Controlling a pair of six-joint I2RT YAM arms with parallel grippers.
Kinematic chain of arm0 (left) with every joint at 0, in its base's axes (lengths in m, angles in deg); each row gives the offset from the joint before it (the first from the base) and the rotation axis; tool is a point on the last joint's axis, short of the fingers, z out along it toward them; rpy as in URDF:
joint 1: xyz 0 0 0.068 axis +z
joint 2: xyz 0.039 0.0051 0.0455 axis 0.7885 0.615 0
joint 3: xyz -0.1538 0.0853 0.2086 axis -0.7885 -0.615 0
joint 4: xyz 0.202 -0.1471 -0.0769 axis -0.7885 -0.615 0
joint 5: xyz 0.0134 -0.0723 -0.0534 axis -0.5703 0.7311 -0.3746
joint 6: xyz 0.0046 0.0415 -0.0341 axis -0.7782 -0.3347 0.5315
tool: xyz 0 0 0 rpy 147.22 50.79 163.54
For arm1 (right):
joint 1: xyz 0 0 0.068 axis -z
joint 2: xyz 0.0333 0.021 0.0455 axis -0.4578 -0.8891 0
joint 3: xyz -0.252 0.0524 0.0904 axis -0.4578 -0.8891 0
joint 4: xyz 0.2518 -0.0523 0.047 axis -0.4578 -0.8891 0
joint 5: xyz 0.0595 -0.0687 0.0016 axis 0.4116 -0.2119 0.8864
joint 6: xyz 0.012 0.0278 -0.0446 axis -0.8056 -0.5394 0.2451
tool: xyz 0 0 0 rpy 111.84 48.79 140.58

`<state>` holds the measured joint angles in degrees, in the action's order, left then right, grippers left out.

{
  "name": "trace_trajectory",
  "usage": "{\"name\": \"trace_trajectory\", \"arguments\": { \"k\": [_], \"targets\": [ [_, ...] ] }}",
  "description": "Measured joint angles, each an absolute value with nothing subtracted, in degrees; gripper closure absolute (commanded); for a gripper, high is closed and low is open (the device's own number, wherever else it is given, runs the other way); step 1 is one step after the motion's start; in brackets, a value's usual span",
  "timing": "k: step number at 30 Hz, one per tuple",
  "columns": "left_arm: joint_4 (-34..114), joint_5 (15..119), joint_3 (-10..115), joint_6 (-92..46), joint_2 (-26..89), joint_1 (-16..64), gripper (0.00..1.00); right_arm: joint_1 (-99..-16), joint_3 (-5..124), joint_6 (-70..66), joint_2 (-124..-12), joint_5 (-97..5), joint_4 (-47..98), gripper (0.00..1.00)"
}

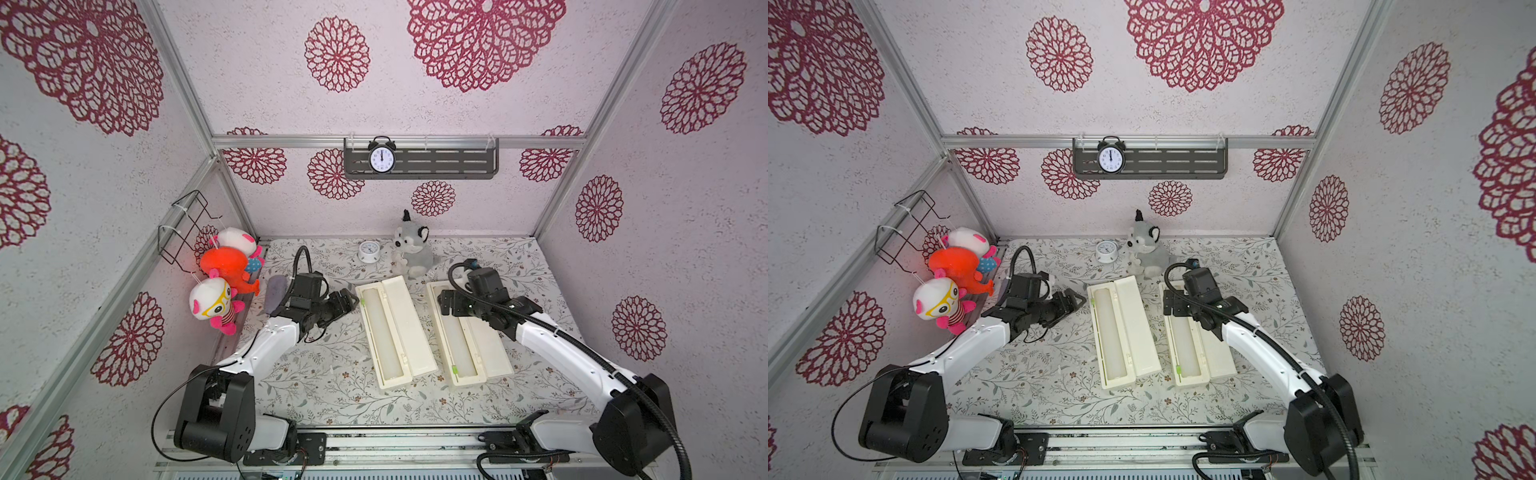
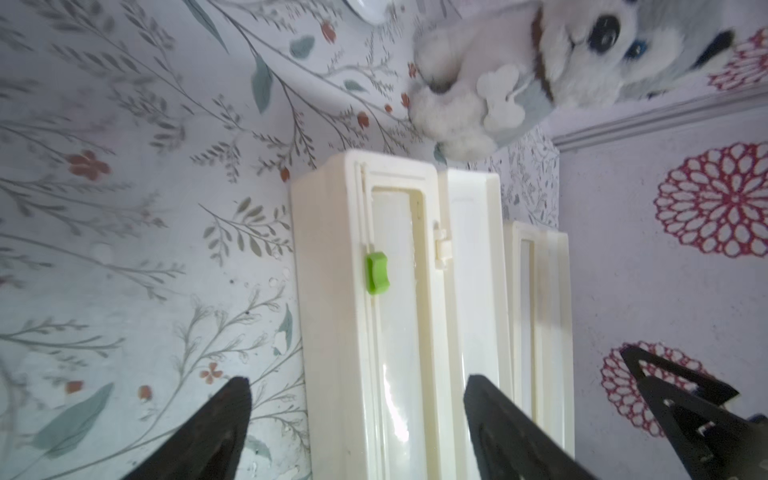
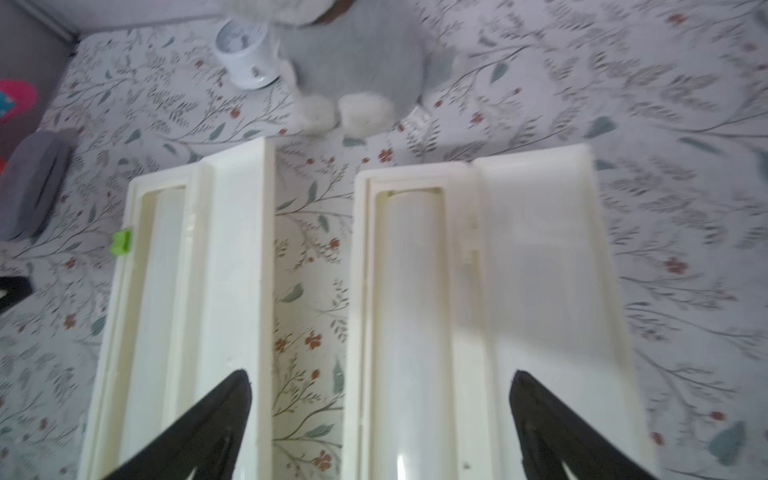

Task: Put plastic wrap rolls into dispensers
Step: Reset both arms

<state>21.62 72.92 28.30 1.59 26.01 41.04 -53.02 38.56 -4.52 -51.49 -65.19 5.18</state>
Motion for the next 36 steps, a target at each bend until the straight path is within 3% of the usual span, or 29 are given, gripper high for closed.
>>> {"name": "trace_trajectory", "arguments": {
  "k": [5, 13, 23, 30, 36],
  "targets": [
    [23.1, 60.3, 28.6, -6.9, 20.1, 43.7, 0.02, -44.0, 27.4, 1.9, -44.5, -70.2, 17.3, 0.02],
    [38.8, 42.1, 16.6, -20.1, 17.5, 47.8, 0.02, -37.3, 11.2, 7.8, -45.1, -73.9, 38.8, 0.01],
    [62.6, 39.0, 4.2, -28.7, 20.3, 55.0, 0.02, -32.2, 2.3, 8.2, -52.6, -76.1, 61.3, 0.01],
    [88.7, 41.5, -3.6, -33.5, 36.5, 55.2, 0.02, -29.6, -1.7, 9.2, -56.6, -74.8, 73.3, 0.01],
    [91.2, 38.8, -1.9, -33.2, 37.7, 55.8, 0.02, -27.5, -5.2, 10.8, -61.3, -70.6, 87.0, 0.01]
  ]
}}
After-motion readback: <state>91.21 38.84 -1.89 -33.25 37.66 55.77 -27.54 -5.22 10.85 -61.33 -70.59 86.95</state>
